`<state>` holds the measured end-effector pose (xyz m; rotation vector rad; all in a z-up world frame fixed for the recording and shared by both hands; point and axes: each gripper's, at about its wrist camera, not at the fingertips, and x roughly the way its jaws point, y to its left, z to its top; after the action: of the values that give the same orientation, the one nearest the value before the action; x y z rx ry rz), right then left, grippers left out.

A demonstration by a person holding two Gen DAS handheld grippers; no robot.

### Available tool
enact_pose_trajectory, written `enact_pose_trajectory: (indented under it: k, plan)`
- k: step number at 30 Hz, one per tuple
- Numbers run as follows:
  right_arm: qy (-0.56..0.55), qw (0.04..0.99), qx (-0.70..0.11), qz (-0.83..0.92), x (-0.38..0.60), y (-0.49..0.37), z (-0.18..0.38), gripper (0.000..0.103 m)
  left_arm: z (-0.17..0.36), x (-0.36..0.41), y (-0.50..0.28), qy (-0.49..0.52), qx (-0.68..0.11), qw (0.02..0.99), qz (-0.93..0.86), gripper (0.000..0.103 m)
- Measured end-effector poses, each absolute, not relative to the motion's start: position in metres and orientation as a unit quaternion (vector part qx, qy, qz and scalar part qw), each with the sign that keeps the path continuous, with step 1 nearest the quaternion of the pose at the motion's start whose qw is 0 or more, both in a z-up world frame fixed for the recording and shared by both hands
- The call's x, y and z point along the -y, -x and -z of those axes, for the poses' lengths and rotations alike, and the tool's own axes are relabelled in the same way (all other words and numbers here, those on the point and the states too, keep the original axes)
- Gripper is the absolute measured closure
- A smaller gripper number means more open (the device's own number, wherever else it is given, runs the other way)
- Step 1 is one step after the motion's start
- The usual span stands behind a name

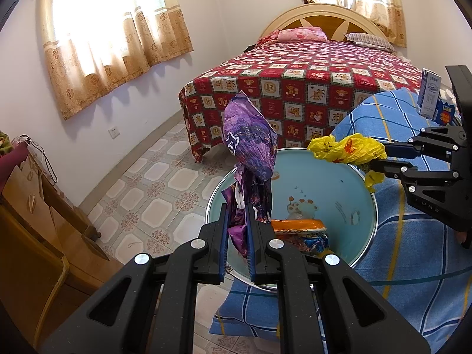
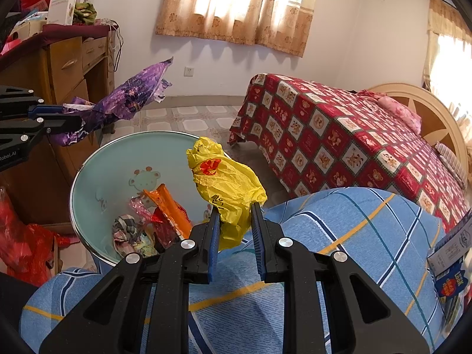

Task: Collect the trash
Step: 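Carry the purple wrapper and yellow bag over the teal bin with both tools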

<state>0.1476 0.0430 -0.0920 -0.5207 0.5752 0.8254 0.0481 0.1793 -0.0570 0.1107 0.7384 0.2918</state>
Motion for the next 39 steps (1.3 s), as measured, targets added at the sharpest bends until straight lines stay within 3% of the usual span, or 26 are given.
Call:
enact_pose_trajectory:
  k: [39]
  plan:
    - [0.259,0.842,-0.264,-0.394,-0.048,-0.144,0.0944,0.082,0.0572,-0.1757,-0.0481,-0.053,-0.36,0.921,-0.14,0.093]
